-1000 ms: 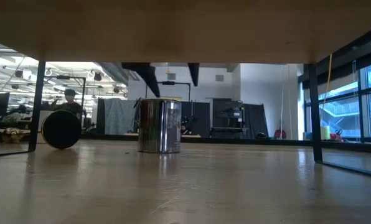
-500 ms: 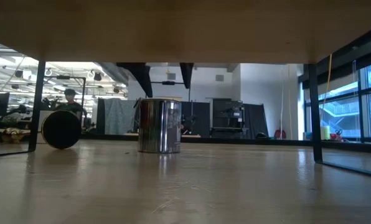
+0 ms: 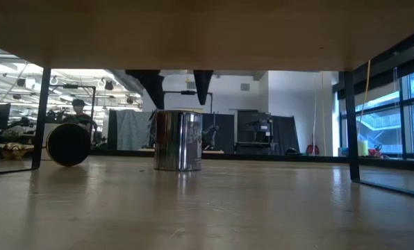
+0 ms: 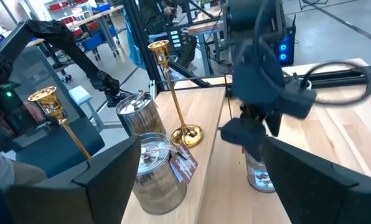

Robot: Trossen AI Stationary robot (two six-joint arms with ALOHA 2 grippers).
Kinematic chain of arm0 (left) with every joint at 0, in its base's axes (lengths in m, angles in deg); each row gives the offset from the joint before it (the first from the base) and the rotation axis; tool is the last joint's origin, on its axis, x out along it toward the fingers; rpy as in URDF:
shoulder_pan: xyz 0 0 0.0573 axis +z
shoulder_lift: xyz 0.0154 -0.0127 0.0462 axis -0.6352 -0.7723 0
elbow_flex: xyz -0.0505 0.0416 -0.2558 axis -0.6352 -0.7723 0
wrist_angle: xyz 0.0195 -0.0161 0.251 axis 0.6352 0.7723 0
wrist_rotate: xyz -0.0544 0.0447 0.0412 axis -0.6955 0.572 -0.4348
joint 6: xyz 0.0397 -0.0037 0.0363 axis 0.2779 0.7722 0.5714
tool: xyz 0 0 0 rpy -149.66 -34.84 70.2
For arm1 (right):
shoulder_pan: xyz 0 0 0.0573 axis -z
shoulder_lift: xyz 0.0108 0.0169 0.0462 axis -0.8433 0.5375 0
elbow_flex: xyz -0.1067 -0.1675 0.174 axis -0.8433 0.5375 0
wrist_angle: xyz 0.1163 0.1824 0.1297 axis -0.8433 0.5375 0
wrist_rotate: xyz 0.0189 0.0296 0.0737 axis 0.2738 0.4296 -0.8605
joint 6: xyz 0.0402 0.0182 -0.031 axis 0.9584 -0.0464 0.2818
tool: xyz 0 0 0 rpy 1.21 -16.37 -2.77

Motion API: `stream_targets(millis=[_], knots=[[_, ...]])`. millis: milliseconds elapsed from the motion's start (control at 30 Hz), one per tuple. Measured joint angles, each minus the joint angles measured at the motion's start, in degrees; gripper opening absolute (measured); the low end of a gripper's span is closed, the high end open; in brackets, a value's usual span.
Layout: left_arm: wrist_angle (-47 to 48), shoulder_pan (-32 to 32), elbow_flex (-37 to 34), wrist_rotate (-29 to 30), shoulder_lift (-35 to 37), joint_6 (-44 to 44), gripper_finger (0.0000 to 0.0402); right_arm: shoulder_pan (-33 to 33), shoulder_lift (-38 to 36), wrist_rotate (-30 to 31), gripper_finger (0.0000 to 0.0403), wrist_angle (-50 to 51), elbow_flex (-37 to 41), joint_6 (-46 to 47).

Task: Pick & Place candle stick holders
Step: Put the silver scented candle on the shelf

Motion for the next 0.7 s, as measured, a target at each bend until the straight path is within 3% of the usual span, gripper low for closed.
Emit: stream_targets(millis=[700], knots=[[-2.63,0.04,-0.02,-2.35,-2.04,-0.76,0.04,0.0,0.04,-0.15,0.0338,0.32,0.0,-0.25]])
